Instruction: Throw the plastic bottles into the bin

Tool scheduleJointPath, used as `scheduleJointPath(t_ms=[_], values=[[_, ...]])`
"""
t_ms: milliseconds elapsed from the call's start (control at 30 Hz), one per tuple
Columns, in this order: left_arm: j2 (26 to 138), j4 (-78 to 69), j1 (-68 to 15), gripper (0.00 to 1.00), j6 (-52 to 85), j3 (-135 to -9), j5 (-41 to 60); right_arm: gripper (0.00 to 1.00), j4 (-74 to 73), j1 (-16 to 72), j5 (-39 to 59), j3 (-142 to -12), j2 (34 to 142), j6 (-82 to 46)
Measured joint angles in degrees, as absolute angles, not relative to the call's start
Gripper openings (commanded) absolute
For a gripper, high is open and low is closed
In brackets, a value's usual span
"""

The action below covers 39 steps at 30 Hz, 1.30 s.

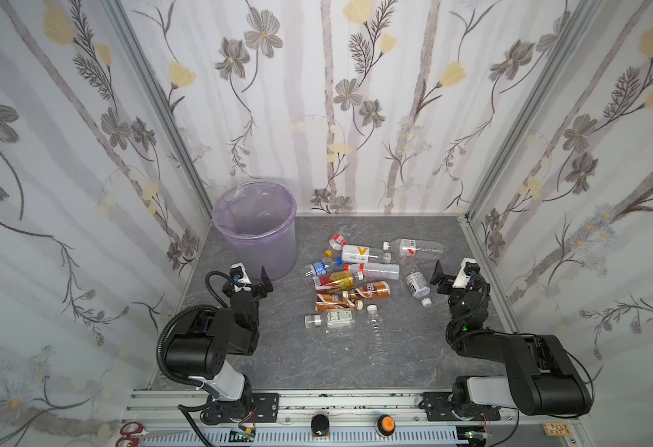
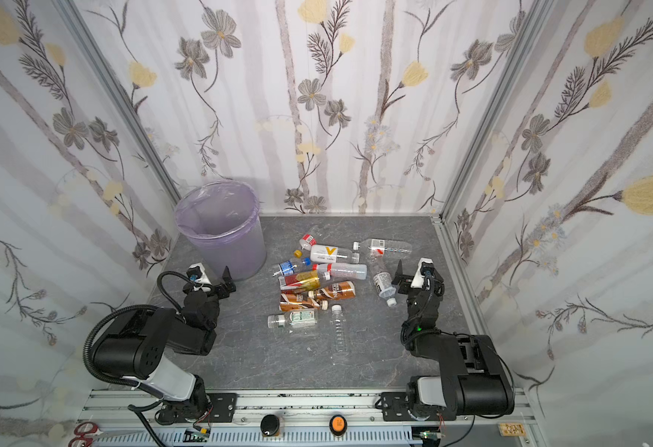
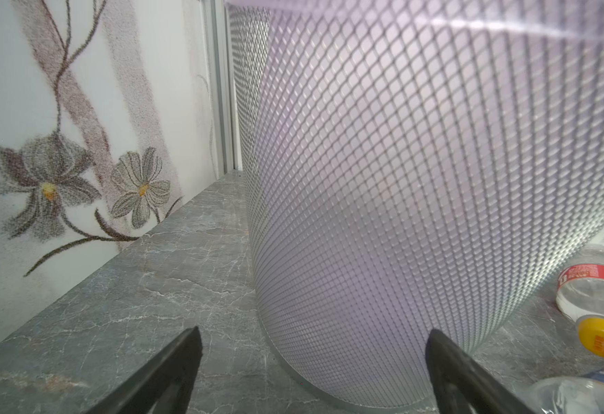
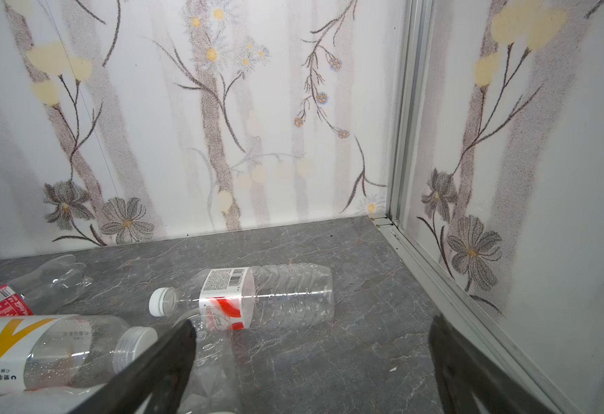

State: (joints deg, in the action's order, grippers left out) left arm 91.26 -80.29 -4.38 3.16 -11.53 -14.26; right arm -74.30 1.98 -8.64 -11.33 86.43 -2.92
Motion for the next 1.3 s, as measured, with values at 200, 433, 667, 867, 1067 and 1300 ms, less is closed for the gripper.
scheduleJointPath(t_ms=[200, 433, 667, 867, 1067, 1300], values=[[91.26, -80.29, -4.05, 1.0, 3.46, -11.53, -15.79, 1.0, -74.3, 1.96, -8.34, -11.33, 86.43, -2.92], [91.26, -80.23, -4.01, 1.0, 3.6, -11.73, -15.81, 1.0, -74.19, 1.96, -8.23, -11.38, 86.43, -2.92], [91.11, -80.23, -4.01, 1.0, 3.6, -11.7, -15.55, 1.0, -74.26, 1.98, -8.05, -11.33, 86.43, -2.9], [89.84, -80.14, -4.01, 1.0, 3.92, -10.96, -16.16, 1.0, -74.04, 2.22, -8.99, -11.29, 86.08, -2.94], [88.42, -80.29, -4.43, 1.0, 4.08, -9.82, -16.95, 1.0, -73.56, 2.61, -12.38, -10.61, 83.53, -3.22], [80.55, -80.53, -6.83, 1.0, 3.36, -6.2, -20.93, 1.0, -62.5, 4.05, -21.28, -11.62, 70.52, -6.5]])
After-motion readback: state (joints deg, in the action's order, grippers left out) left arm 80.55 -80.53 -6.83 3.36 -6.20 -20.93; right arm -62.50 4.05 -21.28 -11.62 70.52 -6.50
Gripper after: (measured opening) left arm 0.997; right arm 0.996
